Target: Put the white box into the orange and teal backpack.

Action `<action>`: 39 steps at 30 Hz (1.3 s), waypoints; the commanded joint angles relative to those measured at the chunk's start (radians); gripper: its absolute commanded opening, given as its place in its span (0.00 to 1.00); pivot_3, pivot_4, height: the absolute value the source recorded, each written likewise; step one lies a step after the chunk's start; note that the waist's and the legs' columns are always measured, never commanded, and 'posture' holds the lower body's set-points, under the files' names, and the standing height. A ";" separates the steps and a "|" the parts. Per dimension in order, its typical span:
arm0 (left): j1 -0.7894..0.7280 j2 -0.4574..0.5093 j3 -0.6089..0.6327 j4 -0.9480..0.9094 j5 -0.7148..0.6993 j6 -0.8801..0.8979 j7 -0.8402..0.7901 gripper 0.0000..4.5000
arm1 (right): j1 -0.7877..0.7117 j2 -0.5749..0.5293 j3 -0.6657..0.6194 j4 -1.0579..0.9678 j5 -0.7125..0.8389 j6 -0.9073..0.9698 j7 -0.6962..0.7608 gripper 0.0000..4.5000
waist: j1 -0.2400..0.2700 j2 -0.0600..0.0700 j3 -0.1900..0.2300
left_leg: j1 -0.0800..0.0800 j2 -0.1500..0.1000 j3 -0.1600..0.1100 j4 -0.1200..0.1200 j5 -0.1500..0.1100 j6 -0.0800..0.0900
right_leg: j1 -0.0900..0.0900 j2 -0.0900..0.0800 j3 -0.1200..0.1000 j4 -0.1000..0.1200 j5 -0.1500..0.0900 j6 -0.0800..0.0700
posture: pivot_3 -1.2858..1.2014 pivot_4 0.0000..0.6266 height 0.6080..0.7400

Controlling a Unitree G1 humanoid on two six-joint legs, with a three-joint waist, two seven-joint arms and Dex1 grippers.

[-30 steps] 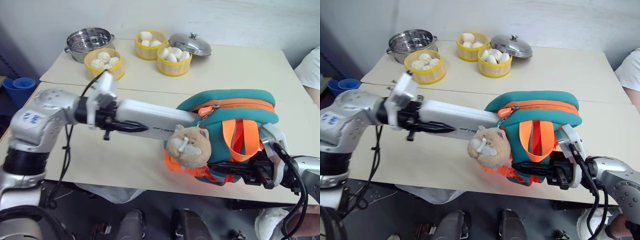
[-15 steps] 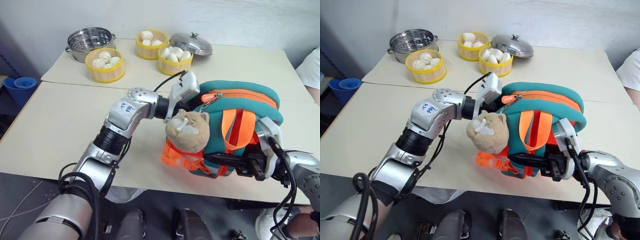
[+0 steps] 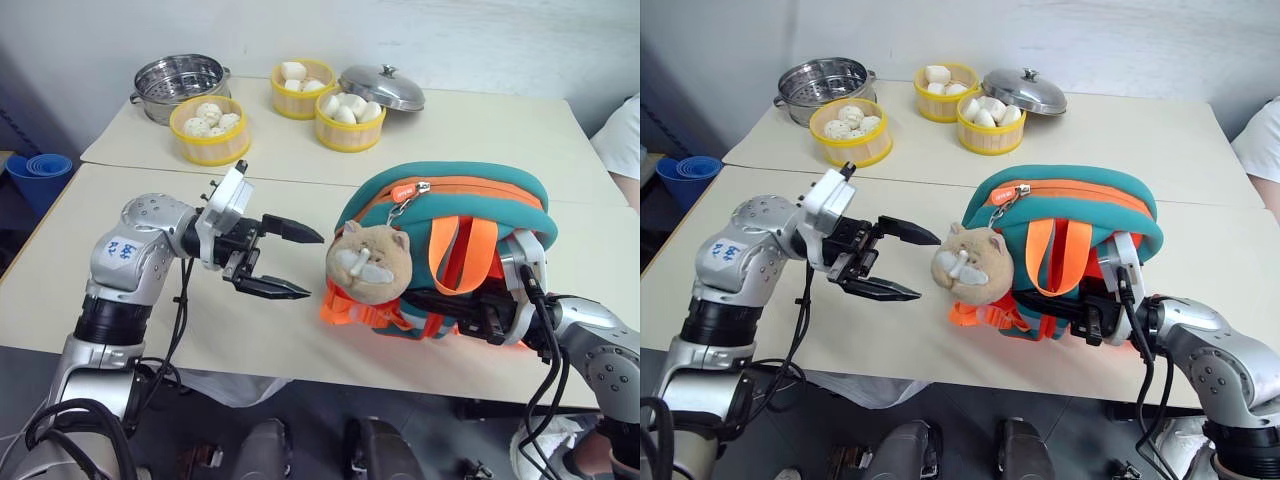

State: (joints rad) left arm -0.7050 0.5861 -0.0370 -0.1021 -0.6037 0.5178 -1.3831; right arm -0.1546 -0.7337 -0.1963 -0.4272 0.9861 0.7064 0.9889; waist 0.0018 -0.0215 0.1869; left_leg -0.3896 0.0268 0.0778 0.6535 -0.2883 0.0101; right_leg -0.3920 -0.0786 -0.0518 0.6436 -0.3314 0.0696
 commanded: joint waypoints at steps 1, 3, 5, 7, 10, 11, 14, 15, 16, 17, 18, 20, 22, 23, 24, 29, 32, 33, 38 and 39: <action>0.032 -0.046 0.018 -0.104 -0.037 0.006 0.101 0.97 | -0.009 0.002 0.003 -0.009 0.002 -0.005 0.010 0.00 | -0.002 0.000 0.000 | 0.000 0.000 0.000 0.000 0.000 0.000 | 0.000 0.000 0.000 0.000 0.000 0.000 | 0.52 0.24 1.00; 0.039 -0.084 0.008 -0.116 -0.023 -0.019 0.144 0.97 | -0.012 0.000 0.001 -0.006 0.005 -0.002 0.013 0.00 | -0.004 0.000 0.000 | 0.000 0.000 0.000 0.000 0.000 0.000 | 0.000 0.001 0.000 0.001 0.000 0.000 | 0.52 0.24 1.00; 0.036 -0.113 -0.007 -0.123 -0.020 -0.031 0.164 0.97 | -0.013 -0.003 -0.001 -0.003 0.008 0.001 0.015 0.00 | -0.004 0.000 0.000 | 0.001 0.000 0.000 0.000 0.000 0.000 | 0.000 0.001 0.000 0.001 0.000 0.000 | 0.52 0.24 1.00; 0.034 -0.132 -0.021 -0.128 -0.025 -0.031 0.170 0.93 | -0.015 -0.006 -0.002 -0.001 0.008 0.003 0.017 0.00 | -0.004 0.000 0.000 | 0.001 0.001 0.000 0.000 0.000 0.000 | 0.000 0.002 0.000 0.002 0.000 0.000 | 0.52 0.24 1.00; 0.036 -0.146 -0.039 -0.125 -0.009 -0.064 0.170 0.79 | -0.016 -0.008 -0.004 -0.002 0.009 0.007 0.016 0.00 | -0.003 0.000 0.000 | 0.001 0.000 0.000 0.000 0.000 0.000 | 0.000 0.002 0.000 0.002 0.000 0.000 | 0.52 0.24 1.00; 0.038 -0.144 -0.036 -0.124 -0.012 -0.070 0.168 0.72 | -0.016 -0.009 -0.005 -0.004 0.010 0.009 0.014 0.00 | -0.003 0.000 0.000 | 0.001 0.000 0.000 0.000 0.000 0.000 | 0.000 0.002 0.000 0.001 0.000 0.000 | 0.52 0.24 1.00; 0.036 -0.105 -0.001 -0.098 -0.014 -0.080 0.164 0.52 | -0.011 -0.006 -0.016 -0.011 0.017 0.016 -0.001 0.00 | -0.005 0.000 0.000 | 0.001 0.001 0.000 0.000 0.000 0.000 | 0.000 0.002 0.000 0.001 0.000 0.000 | 0.52 0.24 1.00; 0.029 -0.086 0.014 -0.077 -0.010 -0.084 0.166 0.45 | -0.008 -0.005 -0.021 -0.014 0.018 0.018 -0.008 0.00 | -0.005 0.000 0.000 | 0.001 0.001 0.000 0.000 0.000 0.000 | 0.000 0.002 0.000 0.002 0.000 0.000 | 0.52 0.24 1.00; 0.021 -0.069 0.028 -0.052 -0.002 -0.092 0.171 0.38 | -0.004 -0.003 -0.026 -0.017 0.020 0.020 -0.015 0.00 | -0.005 0.000 0.000 | 0.001 0.001 0.000 0.000 0.000 0.000 | 0.000 0.002 0.000 0.002 0.000 0.000 | 0.52 0.24 1.00; 0.013 -0.052 0.041 -0.023 0.009 -0.106 0.174 0.32 | 0.000 -0.003 -0.031 -0.022 0.024 0.022 -0.022 0.00 | -0.004 0.000 0.000 | 0.001 0.001 0.000 0.000 0.000 0.000 | 0.000 0.002 0.000 0.002 0.000 0.000 | 0.52 0.24 1.00; 0.000 -0.035 0.054 0.017 0.026 -0.124 0.181 0.27 | 0.007 -0.002 -0.038 -0.026 0.027 0.023 -0.029 0.00 | -0.003 0.000 0.000 | 0.001 0.001 0.000 0.000 0.000 0.000 | 0.000 0.002 0.000 0.002 0.000 0.000 | 0.52 0.24 1.00; -0.031 -0.001 0.076 0.123 0.088 -0.185 0.214 0.17 | 0.025 -0.001 -0.052 -0.037 0.032 0.020 -0.041 0.00 | -0.003 0.000 0.000 | 0.001 0.001 0.000 0.000 0.000 0.000 | 0.000 0.002 0.000 0.002 0.000 0.000 | 0.52 0.24 1.00; -0.051 0.034 0.076 0.231 0.175 -0.271 0.248 0.17 | 0.042 0.002 -0.062 -0.047 0.039 0.015 -0.055 0.00 | -0.002 0.000 0.000 | 0.001 0.000 0.000 0.000 0.000 0.000 | 0.000 0.002 -0.001 0.001 0.000 0.000 | 0.52 0.24 1.00; -0.054 0.053 0.066 0.280 0.218 -0.311 0.257 0.17 | 0.049 0.004 -0.066 -0.052 0.042 0.013 -0.062 0.00 | -0.002 0.000 0.000 | 0.001 0.000 0.000 0.000 0.000 0.000 | 0.000 0.002 -0.001 0.001 0.000 0.000 | 0.52 0.24 1.00; -0.054 0.068 0.056 0.318 0.250 -0.343 0.258 0.17 | 0.054 0.006 -0.069 -0.056 0.046 0.012 -0.069 0.00 | -0.003 0.000 0.000 | 0.001 0.000 0.000 -0.001 0.000 0.000 | 0.000 0.002 -0.001 0.001 0.000 0.000 | 0.52 0.24 1.00; 0.011 0.067 -0.022 0.466 0.382 -0.455 0.278 0.17 | 0.084 0.022 -0.080 -0.078 0.059 0.004 -0.098 0.00 | -0.002 0.000 0.000 | 0.001 0.000 0.001 -0.002 0.000 0.001 | 0.000 0.001 -0.001 0.001 0.000 0.000 | 0.52 0.24 1.00; 0.051 0.011 -0.036 0.485 0.369 -0.449 0.276 0.17 | 0.096 0.034 -0.082 -0.083 0.060 -0.003 -0.110 0.00 | -0.002 0.000 0.000 | 0.001 0.000 0.000 -0.001 0.000 0.001 | 0.000 0.001 -0.001 0.001 0.000 0.000 | 0.52 0.24 1.00; 0.065 -0.003 -0.049 0.489 0.378 -0.458 0.271 0.17 | 0.099 0.039 -0.080 -0.082 0.058 -0.006 -0.113 0.00 | -0.002 0.000 0.000 | 0.001 0.000 0.000 -0.001 0.000 0.001 | 0.000 0.001 -0.001 0.001 0.000 0.000 | 0.52 0.24 1.00; 0.117 -0.031 -0.074 0.485 0.402 -0.503 0.263 0.29 | 0.108 0.090 -0.068 -0.052 0.005 -0.054 -0.151 0.00 | -0.006 0.000 0.000 | 0.001 0.001 0.001 -0.001 0.000 0.001 | -0.001 0.001 -0.001 0.002 0.000 0.000 | 0.52 0.24 1.00; 0.129 -0.026 -0.042 0.447 0.358 -0.461 0.265 0.35 | 0.116 0.090 -0.068 -0.043 -0.042 -0.085 -0.155 0.00 | -0.005 0.000 0.000 | 0.001 0.001 0.001 -0.001 0.000 0.001 | -0.001 0.001 -0.001 0.002 0.000 0.000 | 0.52 0.24 1.00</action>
State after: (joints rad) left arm -0.6002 0.5412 -0.1153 0.3908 -0.2265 0.0217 -1.1244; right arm -0.0498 -0.6458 -0.2420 -0.4699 0.9910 0.6771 0.8494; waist -0.0033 -0.0216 0.1867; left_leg -0.3881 0.0278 0.0784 0.6521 -0.2885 0.0111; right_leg -0.3928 -0.0772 -0.0525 0.6454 -0.3314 0.0697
